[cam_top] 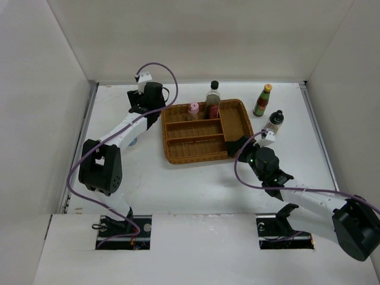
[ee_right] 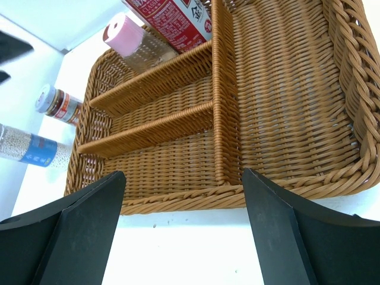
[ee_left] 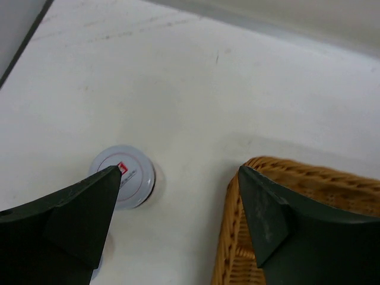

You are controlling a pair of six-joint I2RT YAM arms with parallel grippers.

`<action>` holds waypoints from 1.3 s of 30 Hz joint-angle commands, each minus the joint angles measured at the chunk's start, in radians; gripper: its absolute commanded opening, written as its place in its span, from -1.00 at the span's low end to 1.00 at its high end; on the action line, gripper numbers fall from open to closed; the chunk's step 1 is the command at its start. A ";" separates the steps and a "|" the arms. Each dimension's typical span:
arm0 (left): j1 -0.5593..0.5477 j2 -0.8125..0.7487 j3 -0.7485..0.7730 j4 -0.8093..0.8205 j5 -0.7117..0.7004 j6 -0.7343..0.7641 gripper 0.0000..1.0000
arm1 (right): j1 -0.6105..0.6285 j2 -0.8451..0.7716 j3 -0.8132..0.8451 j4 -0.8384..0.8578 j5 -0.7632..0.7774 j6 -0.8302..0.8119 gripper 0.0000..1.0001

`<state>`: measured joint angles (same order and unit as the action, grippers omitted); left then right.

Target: Organize the condiment bottles

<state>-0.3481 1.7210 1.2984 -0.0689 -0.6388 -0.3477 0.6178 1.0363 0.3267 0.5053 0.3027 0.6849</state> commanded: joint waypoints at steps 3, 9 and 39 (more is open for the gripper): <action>0.063 -0.037 0.102 -0.253 0.102 -0.019 0.57 | 0.013 -0.012 0.026 0.055 -0.002 0.002 0.73; 0.145 0.018 0.203 -0.362 0.174 -0.014 0.59 | 0.013 -0.016 0.025 0.056 -0.005 0.007 0.73; 0.241 0.242 0.305 -0.505 0.303 0.026 0.55 | 0.013 -0.033 0.023 0.045 -0.017 0.015 0.73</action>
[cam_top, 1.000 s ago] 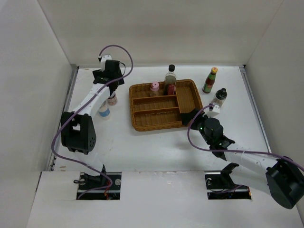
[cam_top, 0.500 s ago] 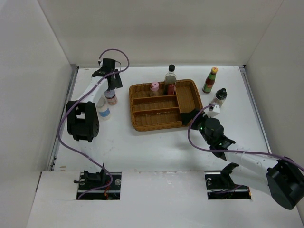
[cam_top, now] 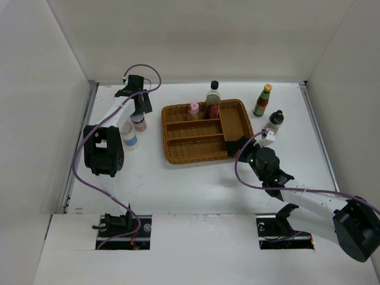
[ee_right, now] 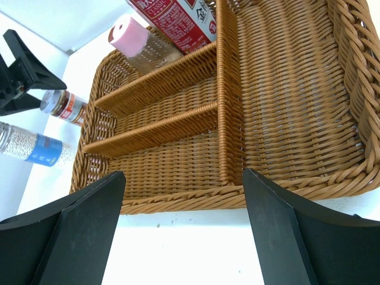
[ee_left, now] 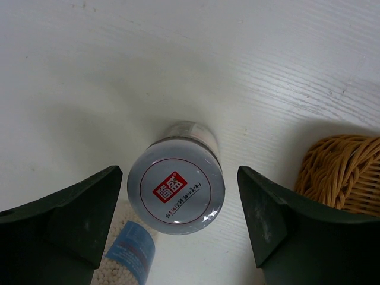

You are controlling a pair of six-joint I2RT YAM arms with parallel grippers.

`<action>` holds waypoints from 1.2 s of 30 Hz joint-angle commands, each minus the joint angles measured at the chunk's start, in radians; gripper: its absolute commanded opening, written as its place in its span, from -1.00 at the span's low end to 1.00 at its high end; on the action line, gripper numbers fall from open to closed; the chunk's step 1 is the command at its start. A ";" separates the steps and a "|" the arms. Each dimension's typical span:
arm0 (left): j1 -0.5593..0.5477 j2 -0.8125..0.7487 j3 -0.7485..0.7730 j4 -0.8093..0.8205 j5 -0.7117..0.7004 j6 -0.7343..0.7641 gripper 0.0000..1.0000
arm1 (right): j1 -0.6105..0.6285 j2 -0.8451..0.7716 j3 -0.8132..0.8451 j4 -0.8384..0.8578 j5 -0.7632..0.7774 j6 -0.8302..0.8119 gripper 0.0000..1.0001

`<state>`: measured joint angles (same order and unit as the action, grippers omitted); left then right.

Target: Organize the condiment bottles

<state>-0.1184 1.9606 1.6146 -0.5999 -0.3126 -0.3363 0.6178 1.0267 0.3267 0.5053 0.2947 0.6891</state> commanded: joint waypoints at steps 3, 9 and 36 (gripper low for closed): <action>0.012 0.007 -0.013 0.043 -0.025 0.013 0.54 | 0.013 -0.017 0.023 0.047 -0.009 0.010 0.73; 0.021 0.012 -0.025 0.068 -0.017 0.011 0.29 | 0.013 -0.007 0.026 0.047 -0.009 0.010 0.73; -0.078 -0.200 0.159 0.192 -0.008 0.022 -0.33 | 0.013 0.018 0.029 0.055 -0.003 0.006 0.73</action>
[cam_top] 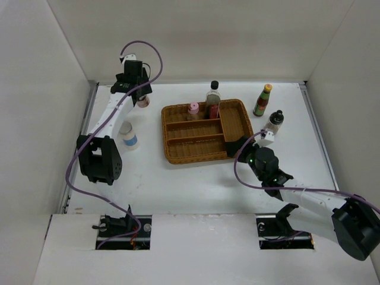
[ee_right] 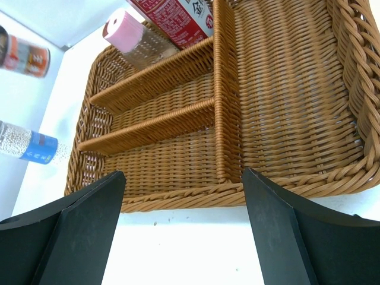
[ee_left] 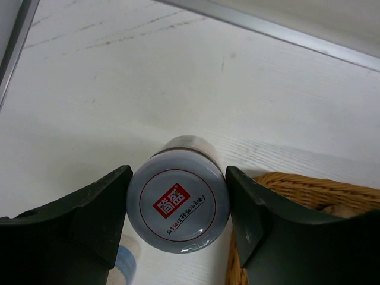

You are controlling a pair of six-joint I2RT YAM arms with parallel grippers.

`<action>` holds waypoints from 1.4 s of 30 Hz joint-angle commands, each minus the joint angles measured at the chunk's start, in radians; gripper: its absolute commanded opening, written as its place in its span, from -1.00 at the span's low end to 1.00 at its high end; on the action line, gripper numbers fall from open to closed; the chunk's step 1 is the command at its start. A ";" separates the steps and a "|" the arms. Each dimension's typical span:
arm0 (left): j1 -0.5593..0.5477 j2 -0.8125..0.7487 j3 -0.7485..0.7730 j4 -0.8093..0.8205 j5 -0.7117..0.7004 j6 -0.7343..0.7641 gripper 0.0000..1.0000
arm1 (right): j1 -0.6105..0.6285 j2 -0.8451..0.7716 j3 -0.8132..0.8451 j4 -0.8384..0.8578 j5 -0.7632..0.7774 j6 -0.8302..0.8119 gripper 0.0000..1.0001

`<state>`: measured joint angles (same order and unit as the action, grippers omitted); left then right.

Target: Organize the condiment bottles

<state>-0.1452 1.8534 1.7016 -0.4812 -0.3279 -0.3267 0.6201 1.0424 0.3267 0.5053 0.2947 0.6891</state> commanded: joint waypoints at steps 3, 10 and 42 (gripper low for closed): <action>-0.122 -0.097 0.078 0.079 0.018 0.009 -0.33 | 0.011 -0.002 0.028 0.055 0.000 0.006 0.73; -0.271 -0.063 0.090 0.127 0.003 0.002 -0.34 | 0.005 -0.016 0.023 0.053 0.000 0.006 0.73; -0.311 0.128 -0.079 0.269 -0.040 0.011 -0.17 | 0.008 -0.004 0.029 0.055 0.007 -0.005 0.74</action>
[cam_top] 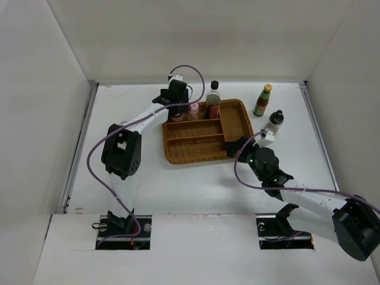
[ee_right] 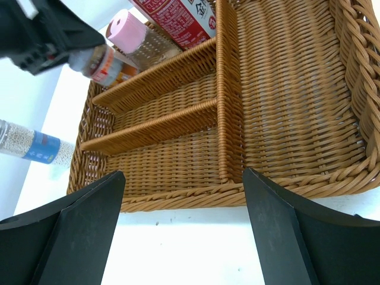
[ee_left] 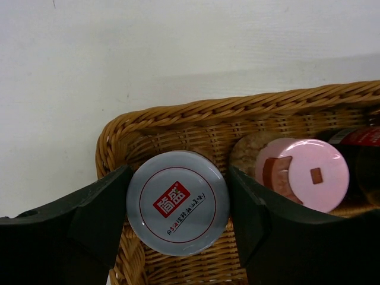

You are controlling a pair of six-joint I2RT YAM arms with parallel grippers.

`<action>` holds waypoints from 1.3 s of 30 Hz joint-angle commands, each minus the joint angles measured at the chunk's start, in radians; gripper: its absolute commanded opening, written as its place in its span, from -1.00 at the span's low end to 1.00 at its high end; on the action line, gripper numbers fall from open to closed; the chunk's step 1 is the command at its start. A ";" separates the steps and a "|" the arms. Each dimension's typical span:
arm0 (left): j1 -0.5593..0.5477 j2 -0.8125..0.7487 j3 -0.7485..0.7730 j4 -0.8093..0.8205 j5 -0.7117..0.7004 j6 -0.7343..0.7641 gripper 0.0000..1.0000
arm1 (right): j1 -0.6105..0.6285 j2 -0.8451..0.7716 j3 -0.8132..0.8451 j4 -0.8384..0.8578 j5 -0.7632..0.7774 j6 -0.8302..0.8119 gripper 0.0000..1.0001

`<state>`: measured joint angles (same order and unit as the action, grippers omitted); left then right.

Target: Organize the condiment bottles

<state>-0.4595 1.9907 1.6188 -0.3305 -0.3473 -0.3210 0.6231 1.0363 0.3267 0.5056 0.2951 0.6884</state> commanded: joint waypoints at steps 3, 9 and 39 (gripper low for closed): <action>0.006 0.008 0.000 0.125 -0.022 0.002 -0.04 | 0.005 0.007 0.028 0.054 0.001 0.002 0.74; -0.001 -0.056 -0.046 0.166 -0.051 0.003 0.37 | 0.007 0.017 0.029 0.056 0.004 0.003 0.74; 0.147 -0.972 -0.864 0.171 -0.341 -0.075 0.88 | 0.105 -0.477 -0.138 0.136 0.236 -0.069 0.71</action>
<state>-0.3260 0.9932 0.7681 -0.2169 -0.6586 -0.3641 0.7212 0.5293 0.1829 0.5789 0.5011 0.6357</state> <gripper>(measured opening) 0.935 0.837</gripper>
